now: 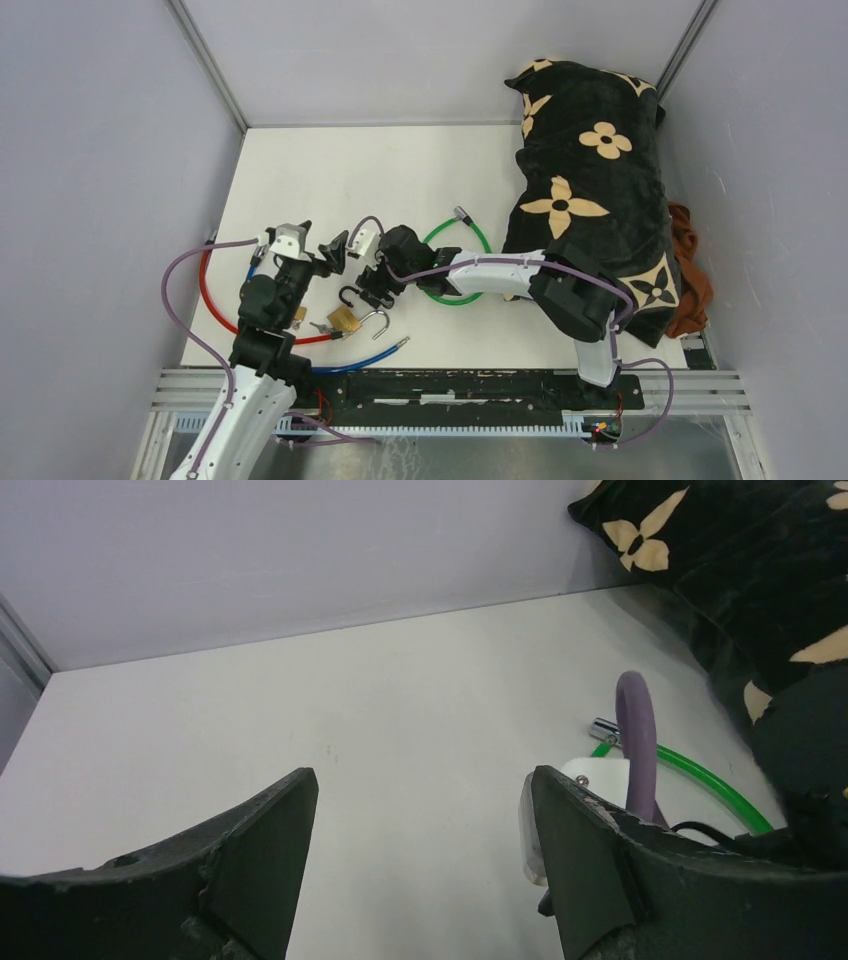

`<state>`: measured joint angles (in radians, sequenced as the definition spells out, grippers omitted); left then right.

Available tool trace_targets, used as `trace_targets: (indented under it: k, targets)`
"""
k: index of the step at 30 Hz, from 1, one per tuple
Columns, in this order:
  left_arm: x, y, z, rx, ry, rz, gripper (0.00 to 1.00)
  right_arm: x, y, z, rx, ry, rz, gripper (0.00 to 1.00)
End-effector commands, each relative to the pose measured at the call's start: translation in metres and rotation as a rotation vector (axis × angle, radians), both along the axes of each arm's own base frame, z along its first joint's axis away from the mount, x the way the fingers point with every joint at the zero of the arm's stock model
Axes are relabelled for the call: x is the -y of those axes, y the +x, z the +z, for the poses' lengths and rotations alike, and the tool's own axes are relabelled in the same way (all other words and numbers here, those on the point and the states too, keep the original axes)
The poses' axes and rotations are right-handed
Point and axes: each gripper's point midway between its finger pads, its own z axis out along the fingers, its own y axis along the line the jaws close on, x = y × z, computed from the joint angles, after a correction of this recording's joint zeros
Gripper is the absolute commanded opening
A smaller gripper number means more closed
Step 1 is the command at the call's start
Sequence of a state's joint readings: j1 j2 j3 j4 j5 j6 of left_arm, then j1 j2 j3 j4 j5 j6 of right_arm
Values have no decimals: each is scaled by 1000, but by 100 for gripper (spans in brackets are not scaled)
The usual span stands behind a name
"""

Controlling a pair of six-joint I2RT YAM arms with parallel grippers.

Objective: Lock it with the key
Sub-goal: Pick up the lock from the center of the board.

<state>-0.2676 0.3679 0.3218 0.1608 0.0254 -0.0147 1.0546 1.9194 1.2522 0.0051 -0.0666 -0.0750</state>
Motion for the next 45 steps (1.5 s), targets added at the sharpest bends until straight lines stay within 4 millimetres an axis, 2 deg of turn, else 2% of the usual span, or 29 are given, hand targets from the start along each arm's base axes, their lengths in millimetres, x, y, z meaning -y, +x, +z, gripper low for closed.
trace_targets:
  k: [1,5,9,14,17,18,21,24,25,28,32,33,34,37,39,41,43,45]
  targets:
    - [-4,-1,20,57,-56,20,84,-28,2,0,-39,66,-58,81]
    - [-5,-1,21,62,-56,24,84,-30,-5,-22,-46,13,-66,86]
    - [-6,0,20,61,-50,27,84,-26,0,-37,-32,-28,-100,86]
    - [-5,1,19,59,-51,27,84,-20,-4,-37,-20,-53,-96,87]
    - [-5,1,19,59,-52,27,84,-15,-2,-51,-14,-91,-108,84]
    - [-6,1,18,58,-51,29,84,-14,-2,-57,-19,-101,-106,77]
    - [-7,1,19,59,-48,34,83,-5,-3,-69,-42,-141,-107,43]
    - [-9,0,20,57,-52,39,81,1,-2,-67,-49,-141,-88,33]
    - [-13,0,20,54,-61,60,80,3,0,-64,-46,-141,-85,20]
    - [-15,0,21,40,-76,75,78,9,4,-54,-78,-100,-57,2]
    - [-12,-1,12,-40,-42,57,76,10,-3,-32,-148,-9,52,0]
    - [-13,0,5,-73,-7,58,76,6,-4,-18,-160,60,78,0]
    - [-13,2,-3,-111,30,59,76,9,-3,-11,-178,109,91,0]
    - [-14,11,-43,-286,215,38,76,18,-8,14,-236,248,149,0]
    - [2,10,-70,-402,319,-93,76,22,-11,28,-251,327,180,0]
    - [32,-4,-87,-481,377,-333,77,27,-17,36,-253,356,217,0]
    - [65,-24,-87,-527,357,-586,76,35,-21,43,-218,355,236,0]
    - [88,-37,-79,-555,292,-751,77,45,-22,52,-152,340,241,0]
